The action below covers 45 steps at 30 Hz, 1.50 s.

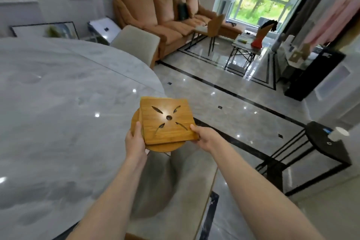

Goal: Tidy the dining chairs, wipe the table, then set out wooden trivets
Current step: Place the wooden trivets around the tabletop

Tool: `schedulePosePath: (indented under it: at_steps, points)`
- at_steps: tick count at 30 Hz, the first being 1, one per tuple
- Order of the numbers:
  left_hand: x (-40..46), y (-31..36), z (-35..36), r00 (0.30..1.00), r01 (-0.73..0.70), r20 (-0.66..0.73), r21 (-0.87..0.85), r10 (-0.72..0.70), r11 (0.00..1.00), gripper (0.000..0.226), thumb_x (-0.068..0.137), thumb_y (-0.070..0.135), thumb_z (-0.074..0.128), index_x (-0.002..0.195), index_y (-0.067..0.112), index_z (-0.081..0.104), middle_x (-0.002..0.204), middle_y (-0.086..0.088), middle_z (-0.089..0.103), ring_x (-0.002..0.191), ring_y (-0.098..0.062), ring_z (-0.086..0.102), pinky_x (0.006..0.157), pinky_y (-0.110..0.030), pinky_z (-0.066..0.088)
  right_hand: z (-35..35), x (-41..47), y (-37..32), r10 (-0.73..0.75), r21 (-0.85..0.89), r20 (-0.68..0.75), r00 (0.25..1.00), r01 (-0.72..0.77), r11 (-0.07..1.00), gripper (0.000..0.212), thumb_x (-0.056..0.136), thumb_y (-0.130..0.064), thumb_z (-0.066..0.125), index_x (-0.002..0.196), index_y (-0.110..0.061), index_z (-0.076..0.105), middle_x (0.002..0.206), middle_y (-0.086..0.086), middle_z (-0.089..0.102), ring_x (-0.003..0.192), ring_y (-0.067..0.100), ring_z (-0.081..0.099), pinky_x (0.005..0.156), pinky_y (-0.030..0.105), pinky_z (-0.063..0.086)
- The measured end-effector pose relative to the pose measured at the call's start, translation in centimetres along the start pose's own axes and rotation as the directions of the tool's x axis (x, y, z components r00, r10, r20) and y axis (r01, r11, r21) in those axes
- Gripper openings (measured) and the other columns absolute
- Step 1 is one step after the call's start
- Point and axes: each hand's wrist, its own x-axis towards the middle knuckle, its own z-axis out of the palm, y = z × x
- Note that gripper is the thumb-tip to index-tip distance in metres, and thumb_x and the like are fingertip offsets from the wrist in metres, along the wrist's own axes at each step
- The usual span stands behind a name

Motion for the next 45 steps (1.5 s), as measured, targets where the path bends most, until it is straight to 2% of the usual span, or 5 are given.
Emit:
schedulePosePath:
  at_steps: [13, 23, 32, 42, 45]
  points:
    - [8.5, 2.1, -3.5, 0.870, -0.115, -0.486, -0.041, 0.081, 0.992, 0.046, 0.099, 0.043, 0.041, 0.133, 0.013, 0.049, 0.120, -0.006, 0.061, 0.105, -0.025, 0.060, 0.091, -0.041, 0.051, 11.3, 12.8, -4.3, 0.098, -0.221, 0.259, 0.961, -0.040, 0.975, 0.015, 0.096, -0.008, 0.054, 0.106, 0.001, 0.057, 0.102, 0.011, 0.060, 0.091, 0.020, 0.058, 0.094, 0.034, 0.047]
    - [7.7, -0.2, -8.2, 0.550, -0.313, -0.835, -0.171, 0.031, 0.934, 0.047, 0.098, 0.039, 0.044, 0.137, 0.013, 0.044, 0.119, -0.002, 0.055, 0.107, -0.021, 0.055, 0.093, -0.037, 0.047, 18.7, 19.7, -1.9, 0.240, -0.389, 0.460, 0.855, -0.049, 0.920, 0.035, 0.098, -0.008, 0.049, 0.129, 0.007, 0.048, 0.131, 0.022, 0.053, 0.102, 0.027, 0.054, 0.089, 0.037, 0.046]
    - [2.4, -3.9, -11.6, 0.280, -0.444, -0.959, -0.163, -0.036, 0.881, 0.040, 0.099, 0.036, 0.044, 0.133, 0.015, 0.048, 0.128, -0.007, 0.057, 0.112, -0.025, 0.057, 0.100, -0.048, 0.044, 19.5, 22.1, 1.9, 0.212, -0.489, 0.406, 0.889, 0.015, 0.872, 0.034, 0.098, -0.006, 0.048, 0.128, 0.009, 0.048, 0.132, 0.024, 0.051, 0.122, 0.038, 0.050, 0.093, 0.043, 0.045]
    - [0.0, -4.2, -13.3, 0.208, -0.535, -0.976, -0.169, -0.065, 0.828, 0.043, 0.101, 0.035, 0.041, 0.137, 0.013, 0.042, 0.125, -0.005, 0.055, 0.109, -0.022, 0.057, 0.087, -0.038, 0.048, 18.3, 21.8, 6.6, 0.158, -0.646, 0.355, 0.922, 0.119, 0.754, 0.033, 0.094, -0.021, 0.059, 0.120, -0.002, 0.062, 0.120, 0.014, 0.062, 0.110, 0.033, 0.058, 0.098, 0.045, 0.048]
    - [0.0, -4.0, -12.8, 0.241, -0.536, -0.969, -0.177, -0.051, 0.825, 0.043, 0.100, 0.036, 0.041, 0.137, 0.015, 0.043, 0.119, -0.002, 0.056, 0.104, -0.020, 0.057, 0.082, -0.036, 0.048, 18.2, 21.0, 6.0, 0.019, -0.751, 0.414, 0.910, 0.330, 0.572, 0.029, 0.094, -0.024, 0.058, 0.116, -0.007, 0.065, 0.116, 0.009, 0.065, 0.107, 0.028, 0.059, 0.091, 0.037, 0.049]
